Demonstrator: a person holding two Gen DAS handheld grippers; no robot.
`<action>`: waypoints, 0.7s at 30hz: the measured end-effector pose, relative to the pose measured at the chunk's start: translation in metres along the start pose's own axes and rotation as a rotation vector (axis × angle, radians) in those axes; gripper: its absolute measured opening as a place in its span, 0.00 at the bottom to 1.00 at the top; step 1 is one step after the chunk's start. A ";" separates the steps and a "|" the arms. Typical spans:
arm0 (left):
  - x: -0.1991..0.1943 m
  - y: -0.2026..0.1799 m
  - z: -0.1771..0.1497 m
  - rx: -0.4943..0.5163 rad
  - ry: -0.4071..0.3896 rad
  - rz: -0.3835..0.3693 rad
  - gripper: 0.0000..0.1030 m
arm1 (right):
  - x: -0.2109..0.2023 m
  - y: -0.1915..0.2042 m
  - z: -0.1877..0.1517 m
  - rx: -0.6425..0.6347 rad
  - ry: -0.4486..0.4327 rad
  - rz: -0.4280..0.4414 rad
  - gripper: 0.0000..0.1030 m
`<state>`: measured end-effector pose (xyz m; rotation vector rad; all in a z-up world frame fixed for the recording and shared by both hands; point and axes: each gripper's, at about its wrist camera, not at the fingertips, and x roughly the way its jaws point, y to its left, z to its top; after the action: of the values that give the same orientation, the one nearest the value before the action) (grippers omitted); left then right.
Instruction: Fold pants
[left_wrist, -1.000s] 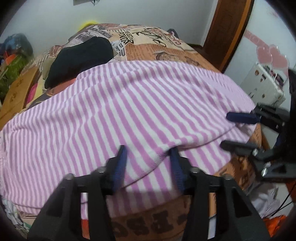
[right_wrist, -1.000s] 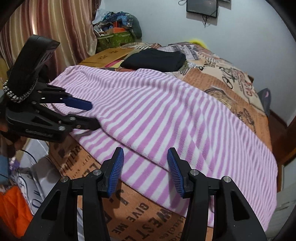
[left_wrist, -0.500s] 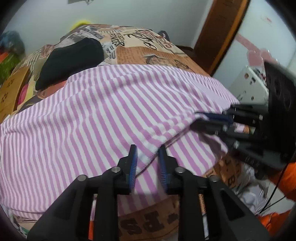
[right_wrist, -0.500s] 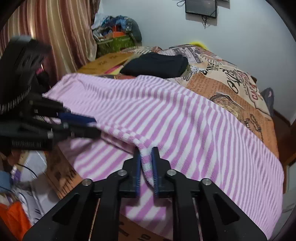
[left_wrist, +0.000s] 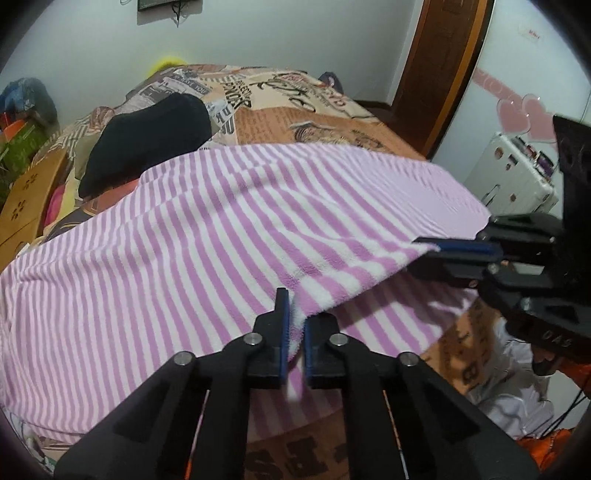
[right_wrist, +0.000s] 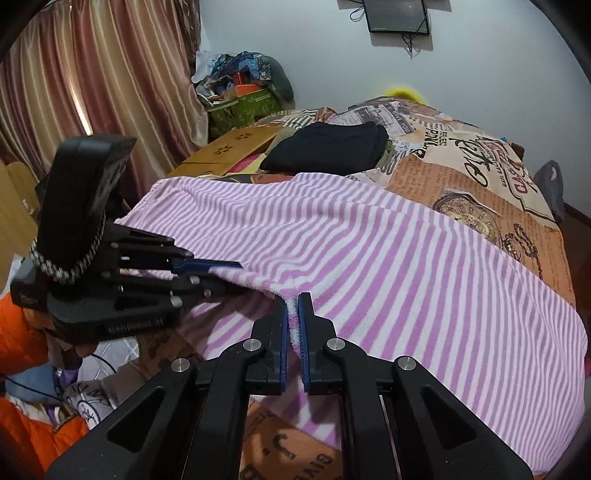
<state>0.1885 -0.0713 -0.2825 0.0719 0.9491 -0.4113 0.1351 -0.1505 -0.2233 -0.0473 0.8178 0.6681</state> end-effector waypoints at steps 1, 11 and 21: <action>-0.005 -0.001 -0.001 0.008 -0.009 0.001 0.04 | -0.001 0.001 -0.001 -0.003 0.000 0.000 0.05; -0.017 -0.010 -0.024 0.039 0.019 -0.011 0.03 | -0.006 0.012 -0.015 -0.004 0.024 0.015 0.05; -0.035 -0.002 -0.040 -0.006 0.037 -0.017 0.10 | -0.018 0.007 -0.028 0.053 0.063 -0.010 0.28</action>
<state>0.1388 -0.0531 -0.2780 0.0665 0.9881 -0.4239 0.1035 -0.1623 -0.2288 -0.0250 0.8953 0.6383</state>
